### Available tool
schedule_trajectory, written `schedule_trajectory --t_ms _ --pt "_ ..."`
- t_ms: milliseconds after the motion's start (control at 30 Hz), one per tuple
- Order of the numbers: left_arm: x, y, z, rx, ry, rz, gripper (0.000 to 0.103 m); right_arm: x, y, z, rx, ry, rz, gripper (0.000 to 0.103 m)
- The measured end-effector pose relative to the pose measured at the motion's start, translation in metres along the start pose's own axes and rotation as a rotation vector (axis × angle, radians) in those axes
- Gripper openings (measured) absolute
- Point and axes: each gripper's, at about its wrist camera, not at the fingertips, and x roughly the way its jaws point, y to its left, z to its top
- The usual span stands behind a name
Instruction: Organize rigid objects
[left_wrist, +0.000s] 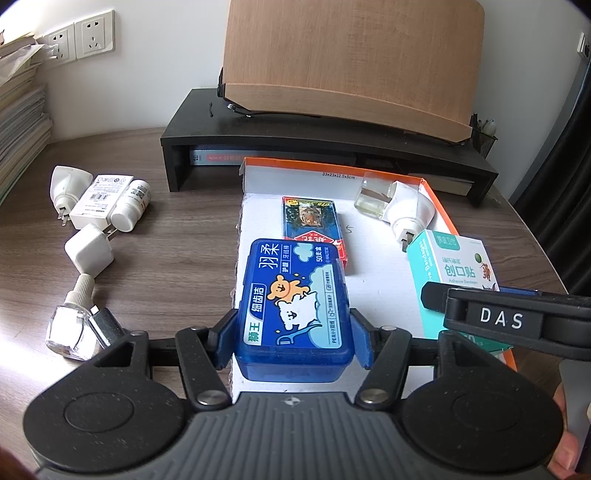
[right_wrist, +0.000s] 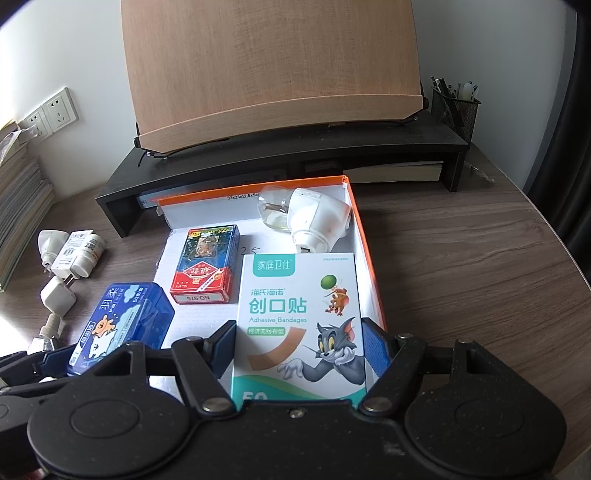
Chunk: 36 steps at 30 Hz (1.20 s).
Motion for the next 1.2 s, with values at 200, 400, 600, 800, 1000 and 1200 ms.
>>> schedule_trajectory --t_ms 200,400,600,800,1000,1200 --pt "0.0001 0.0000 0.0000 0.002 0.000 -0.001 0.061 0.0004 0.0007 0.0000 0.001 -0.002 -0.001 0.084" --pt "0.0000 -0.0003 0.0008 0.007 0.002 -0.002 0.061 0.0010 0.0010 0.0004 0.000 0.001 -0.001 0.084" --pt "0.0000 -0.0002 0.0008 0.010 0.003 0.000 0.061 0.0014 0.0010 0.0006 0.000 0.003 0.002 0.084" --pt "0.0000 -0.0002 0.0009 0.013 0.001 0.002 0.061 0.0013 0.0009 0.0007 -0.001 0.003 0.001 0.084" --pt "-0.0001 -0.0003 0.0007 0.014 0.002 -0.002 0.061 0.0013 0.0010 0.0007 0.000 0.003 0.001 0.084" --pt "-0.0002 -0.0004 -0.0001 0.014 0.000 -0.002 0.061 0.0013 0.0011 0.0006 0.000 0.004 0.000 0.084"
